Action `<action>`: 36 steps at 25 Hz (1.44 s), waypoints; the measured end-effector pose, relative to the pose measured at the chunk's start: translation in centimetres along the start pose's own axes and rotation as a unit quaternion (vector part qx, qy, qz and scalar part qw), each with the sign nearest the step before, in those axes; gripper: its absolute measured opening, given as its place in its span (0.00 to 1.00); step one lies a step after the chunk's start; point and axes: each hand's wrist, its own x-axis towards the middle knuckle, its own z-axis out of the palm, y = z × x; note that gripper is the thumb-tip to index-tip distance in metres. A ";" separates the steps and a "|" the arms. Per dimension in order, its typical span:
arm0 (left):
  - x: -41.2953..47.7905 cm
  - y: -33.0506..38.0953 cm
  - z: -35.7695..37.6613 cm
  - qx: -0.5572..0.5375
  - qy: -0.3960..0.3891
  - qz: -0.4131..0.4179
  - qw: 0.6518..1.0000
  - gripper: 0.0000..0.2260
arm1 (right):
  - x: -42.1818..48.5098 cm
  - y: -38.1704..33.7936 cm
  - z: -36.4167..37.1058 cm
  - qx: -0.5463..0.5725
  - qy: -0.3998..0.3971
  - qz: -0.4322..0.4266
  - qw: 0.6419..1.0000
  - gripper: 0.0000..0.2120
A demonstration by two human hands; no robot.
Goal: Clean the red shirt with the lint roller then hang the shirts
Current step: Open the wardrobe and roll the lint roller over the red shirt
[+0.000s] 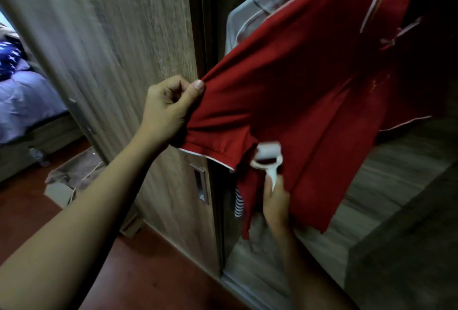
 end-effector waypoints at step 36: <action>-0.1 -0.2 0.0 -0.015 -0.006 0.013 1.000 0.15 | 14.4 -4.7 -15.9 0.107 0.149 0.105 0.977 0.22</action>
